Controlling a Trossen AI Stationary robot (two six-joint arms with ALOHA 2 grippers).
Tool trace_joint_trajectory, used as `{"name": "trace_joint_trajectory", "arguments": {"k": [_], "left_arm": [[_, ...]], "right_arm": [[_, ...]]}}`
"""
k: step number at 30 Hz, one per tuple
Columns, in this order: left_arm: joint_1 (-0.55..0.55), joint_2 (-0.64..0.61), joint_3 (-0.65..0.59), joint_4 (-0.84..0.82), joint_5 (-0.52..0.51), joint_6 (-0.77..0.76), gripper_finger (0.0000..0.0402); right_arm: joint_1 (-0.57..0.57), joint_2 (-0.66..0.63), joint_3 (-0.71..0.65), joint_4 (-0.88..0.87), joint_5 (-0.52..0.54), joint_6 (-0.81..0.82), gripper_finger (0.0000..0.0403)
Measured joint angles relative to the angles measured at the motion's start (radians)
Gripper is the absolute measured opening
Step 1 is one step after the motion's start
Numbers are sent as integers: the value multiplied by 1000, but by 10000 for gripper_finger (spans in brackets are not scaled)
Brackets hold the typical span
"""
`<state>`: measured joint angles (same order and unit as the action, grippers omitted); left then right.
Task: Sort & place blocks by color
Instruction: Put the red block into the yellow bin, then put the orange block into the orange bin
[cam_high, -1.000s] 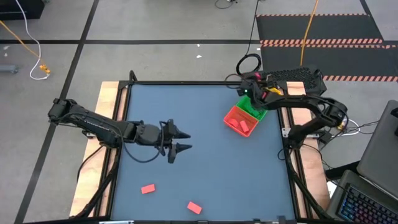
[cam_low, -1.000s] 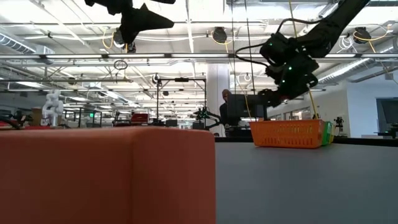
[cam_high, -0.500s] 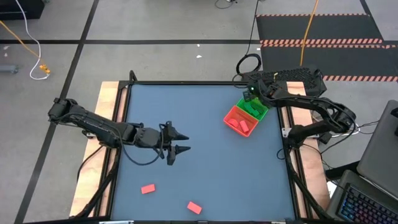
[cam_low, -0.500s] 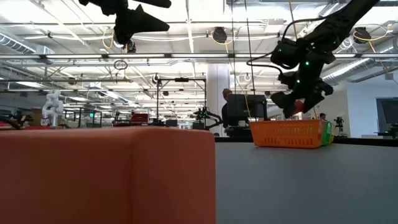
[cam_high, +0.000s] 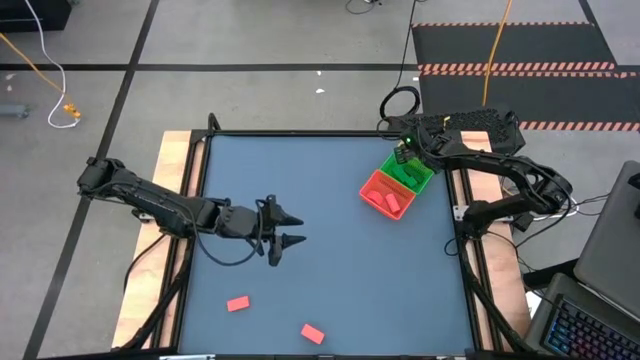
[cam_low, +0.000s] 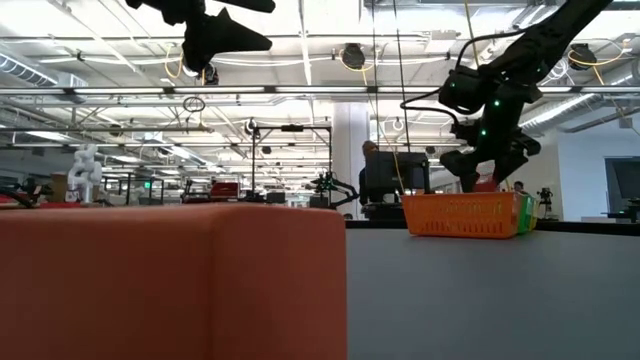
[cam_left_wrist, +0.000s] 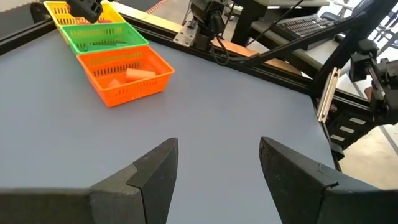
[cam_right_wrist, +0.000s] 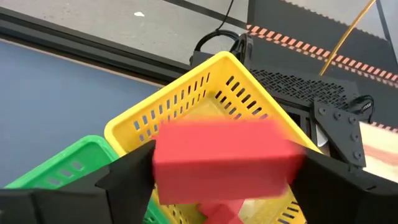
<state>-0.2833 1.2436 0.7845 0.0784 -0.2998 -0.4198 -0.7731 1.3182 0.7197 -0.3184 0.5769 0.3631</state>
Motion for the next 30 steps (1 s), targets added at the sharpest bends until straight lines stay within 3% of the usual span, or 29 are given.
{"name": "trace_joint_trajectory", "arguments": {"k": [5, 11, 16, 22, 30], "left_arm": [[-23, 0, 0, 0, 0, 0, 225], [-71, 0, 0, -7, 0, 9, 225], [-117, 0, 0, -132, 1, -6, 225], [-162, 0, 0, -305, 1, -183, 225], [-261, 0, 53, -389, -11, -304, 225]], "right_arm": [[0, 0, 0, 4, 1, -34, 350], [10, 0, 0, 42, -9, -86, 355], [69, -6, 0, 187, -211, -161, 356], [226, -6, 0, 434, -472, -196, 356], [536, -6, 3, 690, -501, -247, 357]]}}
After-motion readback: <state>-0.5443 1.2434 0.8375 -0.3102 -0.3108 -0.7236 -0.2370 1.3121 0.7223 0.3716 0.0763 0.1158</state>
